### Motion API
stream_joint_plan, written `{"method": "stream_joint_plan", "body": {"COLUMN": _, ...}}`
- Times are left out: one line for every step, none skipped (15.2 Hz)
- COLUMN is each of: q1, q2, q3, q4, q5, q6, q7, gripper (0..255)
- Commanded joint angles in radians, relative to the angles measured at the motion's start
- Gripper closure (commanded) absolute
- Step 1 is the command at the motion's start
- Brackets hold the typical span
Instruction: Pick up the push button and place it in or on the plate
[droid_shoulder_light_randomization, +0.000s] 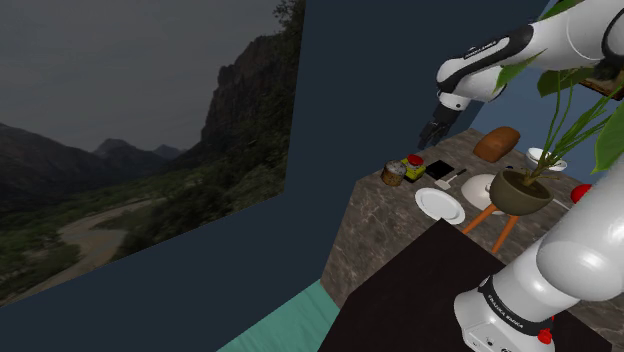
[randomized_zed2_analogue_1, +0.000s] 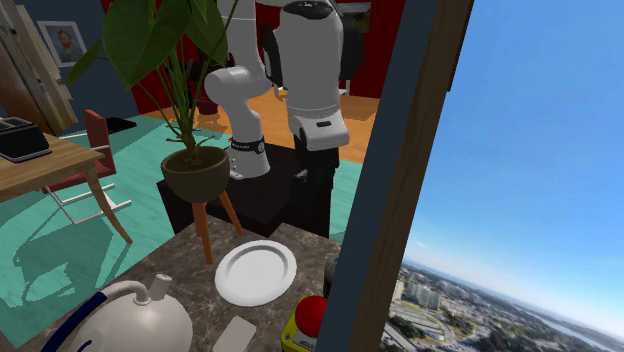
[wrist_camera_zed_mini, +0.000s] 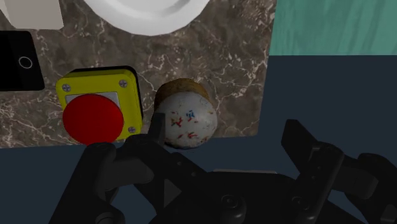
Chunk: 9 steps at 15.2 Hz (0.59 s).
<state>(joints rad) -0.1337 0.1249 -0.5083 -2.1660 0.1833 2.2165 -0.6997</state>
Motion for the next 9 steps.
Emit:
{"method": "stream_joint_plan", "body": {"q1": -0.028, "q2": 0.089, "q3": -0.004, "q4": 0.056, "q5": 0.052, "q6": 0.010, "q7": -0.062, "gripper": 0}}
{"method": "stream_joint_plan", "body": {"q1": -0.043, "q2": 0.130, "q3": -0.002, "q4": 0.087, "q5": 0.075, "q6": 0.010, "q7": -0.086, "gripper": 0}}
{"method": "stream_joint_plan", "body": {"q1": -0.060, "q2": 0.171, "q3": 0.002, "q4": 0.118, "q5": 0.096, "q6": 0.010, "q7": -0.109, "gripper": 0}}
{"method": "stream_joint_plan", "body": {"q1": -0.079, "q2": 0.211, "q3": 0.007, "q4": 0.151, "q5": 0.115, "q6": 0.008, "q7": -0.130, "gripper": 0}}
{"method": "stream_joint_plan", "body": {"q1": -0.097, "q2": 0.251, "q3": 0.012, "q4": 0.184, "q5": 0.133, "q6": 0.005, "q7": -0.149, "gripper": 0}}
{"method": "stream_joint_plan", "body": {"q1": -0.116, "q2": 0.291, "q3": 0.018, "q4": 0.220, "q5": 0.150, "q6": 0.002, "q7": -0.167, "gripper": 0}}
{"method": "stream_joint_plan", "body": {"q1": -0.136, "q2": 0.331, "q3": 0.024, "q4": 0.256, "q5": 0.166, "q6": -0.003, "q7": -0.183, "gripper": 0}}
{"method": "stream_joint_plan", "body": {"q1": -0.156, "q2": 0.370, "q3": 0.031, "q4": 0.294, "q5": 0.179, "q6": -0.008, "q7": -0.197, "gripper": 0}}
{"method": "stream_joint_plan", "body": {"q1": -0.176, "q2": 0.409, "q3": 0.037, "q4": 0.333, "q5": 0.192, "q6": -0.014, "q7": -0.210, "gripper": 0}}
